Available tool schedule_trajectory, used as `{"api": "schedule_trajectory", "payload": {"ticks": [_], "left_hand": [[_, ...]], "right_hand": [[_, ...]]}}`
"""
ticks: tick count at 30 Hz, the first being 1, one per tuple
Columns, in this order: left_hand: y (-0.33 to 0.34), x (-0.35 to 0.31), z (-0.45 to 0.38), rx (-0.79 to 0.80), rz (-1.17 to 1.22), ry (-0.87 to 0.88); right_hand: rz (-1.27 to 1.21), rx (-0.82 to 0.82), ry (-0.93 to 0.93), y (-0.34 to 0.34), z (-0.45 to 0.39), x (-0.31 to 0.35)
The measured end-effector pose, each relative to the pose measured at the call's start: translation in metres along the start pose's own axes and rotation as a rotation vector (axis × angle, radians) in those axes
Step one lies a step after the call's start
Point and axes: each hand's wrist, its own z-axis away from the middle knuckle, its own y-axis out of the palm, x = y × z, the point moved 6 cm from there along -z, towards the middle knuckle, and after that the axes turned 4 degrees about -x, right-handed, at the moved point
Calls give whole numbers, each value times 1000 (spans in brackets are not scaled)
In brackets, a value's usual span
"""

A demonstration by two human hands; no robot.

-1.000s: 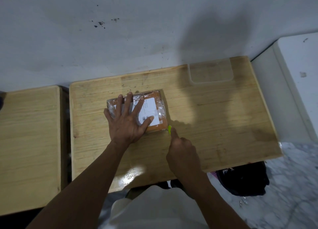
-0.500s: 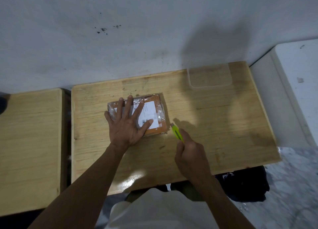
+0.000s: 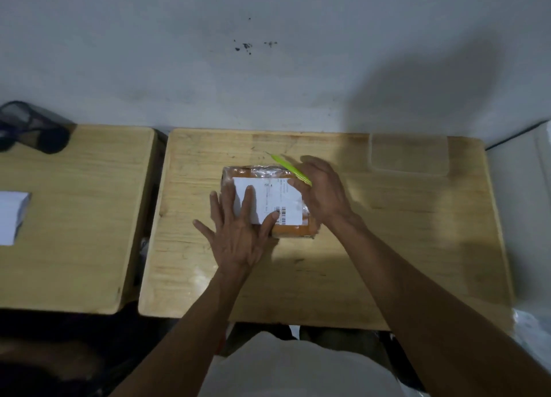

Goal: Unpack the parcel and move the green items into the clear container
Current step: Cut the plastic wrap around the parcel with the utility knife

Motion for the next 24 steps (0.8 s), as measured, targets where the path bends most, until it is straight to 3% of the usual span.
{"api": "schedule_trajectory", "payload": {"ticks": [4, 9, 14, 19, 24], "left_hand": [[6, 3, 13, -47, 128, -136], [16, -3, 5, -209, 207, -4], [7, -4, -14, -258, 251, 274], [9, -13, -50, -191, 165, 556], [10, -20, -47, -117, 136, 429]], "right_hand": [[-8, 60, -60, 12, -16, 3], [-48, 30, -42, 7, -17, -2], [-107, -44, 53, 4, 14, -23], [-160, -224, 185, -11, 65, -39], [-319, -381, 319, -10, 108, -25]]}}
